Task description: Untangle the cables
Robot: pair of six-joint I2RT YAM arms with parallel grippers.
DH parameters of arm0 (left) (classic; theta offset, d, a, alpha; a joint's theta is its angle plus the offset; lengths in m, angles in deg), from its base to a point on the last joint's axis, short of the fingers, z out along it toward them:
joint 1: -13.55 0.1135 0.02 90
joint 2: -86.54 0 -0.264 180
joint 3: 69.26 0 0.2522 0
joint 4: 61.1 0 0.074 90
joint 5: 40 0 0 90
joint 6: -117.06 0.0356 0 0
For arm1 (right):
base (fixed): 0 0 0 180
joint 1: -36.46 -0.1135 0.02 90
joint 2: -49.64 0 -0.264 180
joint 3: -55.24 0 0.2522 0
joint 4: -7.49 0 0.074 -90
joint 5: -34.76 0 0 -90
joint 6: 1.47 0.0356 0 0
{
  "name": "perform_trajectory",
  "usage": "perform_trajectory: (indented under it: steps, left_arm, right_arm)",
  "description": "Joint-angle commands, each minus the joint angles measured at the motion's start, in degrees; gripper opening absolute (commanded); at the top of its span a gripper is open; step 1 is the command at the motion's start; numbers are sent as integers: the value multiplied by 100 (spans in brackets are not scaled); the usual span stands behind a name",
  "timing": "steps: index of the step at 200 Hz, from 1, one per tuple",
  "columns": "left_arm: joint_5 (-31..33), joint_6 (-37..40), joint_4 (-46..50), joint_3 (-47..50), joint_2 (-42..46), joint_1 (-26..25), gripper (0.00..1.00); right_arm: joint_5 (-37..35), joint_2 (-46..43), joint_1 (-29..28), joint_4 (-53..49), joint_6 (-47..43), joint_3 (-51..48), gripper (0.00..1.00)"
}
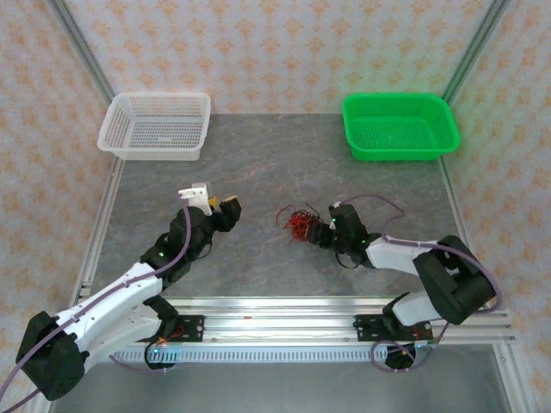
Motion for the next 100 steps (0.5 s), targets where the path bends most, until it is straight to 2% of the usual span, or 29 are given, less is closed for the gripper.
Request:
perform_trajectory:
  steps: [1, 86, 100]
  left_arm:
    - [-110, 73, 91, -207, 91, -45, 67]
    - [-438, 73, 38, -289, -92, -75, 67]
    - [-497, 90, 38, -312, -128, -101, 67]
  right_arm:
    - [-138, 244, -44, 909, -207, -13, 48]
    - [150, 852, -167, 2582, -650, -267, 42]
    - [130, 886, -167, 2765, -716, -312, 38]
